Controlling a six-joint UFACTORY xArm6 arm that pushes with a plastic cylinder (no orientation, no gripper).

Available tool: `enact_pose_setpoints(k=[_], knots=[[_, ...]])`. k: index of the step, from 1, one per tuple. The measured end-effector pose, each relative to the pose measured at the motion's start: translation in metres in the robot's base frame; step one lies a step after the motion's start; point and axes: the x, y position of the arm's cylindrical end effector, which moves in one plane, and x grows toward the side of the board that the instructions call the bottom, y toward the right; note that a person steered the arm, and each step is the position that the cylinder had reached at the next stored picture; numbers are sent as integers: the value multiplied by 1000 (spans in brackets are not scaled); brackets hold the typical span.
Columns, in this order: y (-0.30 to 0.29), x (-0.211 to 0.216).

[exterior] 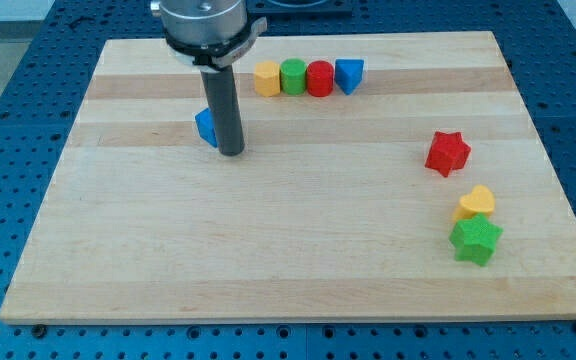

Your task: Slide blue cube towards left side of yellow hexagon

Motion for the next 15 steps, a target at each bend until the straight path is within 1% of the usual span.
enact_pose_setpoints(k=[1, 2, 5, 10, 15], knots=[[-22, 9], [-25, 3], [-25, -46], [-30, -80], [-30, -99]])
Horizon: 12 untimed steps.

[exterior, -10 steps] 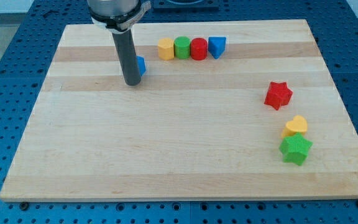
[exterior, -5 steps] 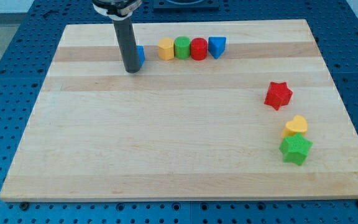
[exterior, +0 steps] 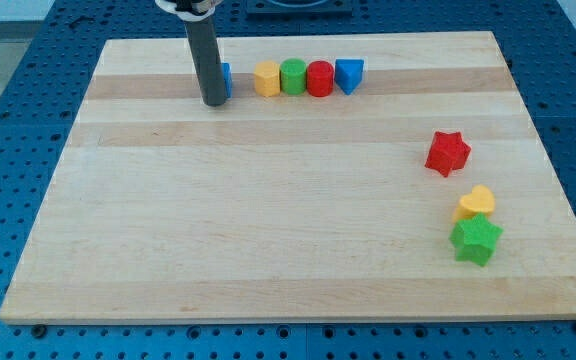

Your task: Slide blue cube towards left side of yellow hexagon

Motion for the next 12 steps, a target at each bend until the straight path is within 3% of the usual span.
enact_pose_setpoints(k=[2, 4, 7, 12], knots=[[-13, 3], [-68, 0], [-55, -27], [-11, -28]])
